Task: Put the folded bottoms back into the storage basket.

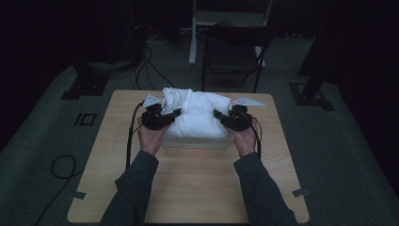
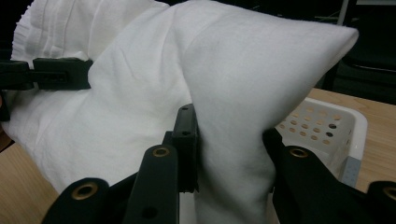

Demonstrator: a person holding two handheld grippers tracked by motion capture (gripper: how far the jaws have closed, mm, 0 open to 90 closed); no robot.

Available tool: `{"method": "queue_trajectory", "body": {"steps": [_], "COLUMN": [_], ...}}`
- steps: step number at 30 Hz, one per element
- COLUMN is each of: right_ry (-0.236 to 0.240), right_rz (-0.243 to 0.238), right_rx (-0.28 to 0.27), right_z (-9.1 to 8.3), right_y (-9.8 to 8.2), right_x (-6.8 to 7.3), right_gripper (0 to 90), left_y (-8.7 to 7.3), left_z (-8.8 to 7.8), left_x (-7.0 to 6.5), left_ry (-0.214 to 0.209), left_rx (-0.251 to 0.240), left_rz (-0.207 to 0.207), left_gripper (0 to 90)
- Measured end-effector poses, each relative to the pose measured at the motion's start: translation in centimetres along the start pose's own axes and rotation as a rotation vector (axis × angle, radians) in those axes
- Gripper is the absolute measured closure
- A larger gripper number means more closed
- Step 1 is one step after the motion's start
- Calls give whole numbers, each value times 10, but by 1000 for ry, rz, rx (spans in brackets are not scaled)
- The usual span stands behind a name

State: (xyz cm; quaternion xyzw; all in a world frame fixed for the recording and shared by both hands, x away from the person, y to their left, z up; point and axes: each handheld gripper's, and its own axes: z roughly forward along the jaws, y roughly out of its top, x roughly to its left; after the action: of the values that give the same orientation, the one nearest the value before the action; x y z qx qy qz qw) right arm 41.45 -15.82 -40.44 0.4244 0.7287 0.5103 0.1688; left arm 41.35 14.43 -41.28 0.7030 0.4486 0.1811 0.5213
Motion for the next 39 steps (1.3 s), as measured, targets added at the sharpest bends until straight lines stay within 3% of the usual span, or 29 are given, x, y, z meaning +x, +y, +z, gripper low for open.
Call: {"method": "queue_trajectory", "body": {"steps": [10, 19, 39], "right_ry": [-8, -12, -36], "right_rz": [-7, 18, 11], "right_rx": [6, 5, 27], "right_z": [8, 15, 31], "right_y": [1, 2, 5], "right_x": [-4, -9, -13], "right_gripper": [701, 702, 702], "left_y": [0, 5, 2], "left_z": [8, 16, 30], "left_x": [8, 13, 26], "left_ry": [-11, -6, 3], "left_rx": [9, 21, 36], "left_rz": [-3, -1, -45], "left_gripper": [557, 557, 558]}}
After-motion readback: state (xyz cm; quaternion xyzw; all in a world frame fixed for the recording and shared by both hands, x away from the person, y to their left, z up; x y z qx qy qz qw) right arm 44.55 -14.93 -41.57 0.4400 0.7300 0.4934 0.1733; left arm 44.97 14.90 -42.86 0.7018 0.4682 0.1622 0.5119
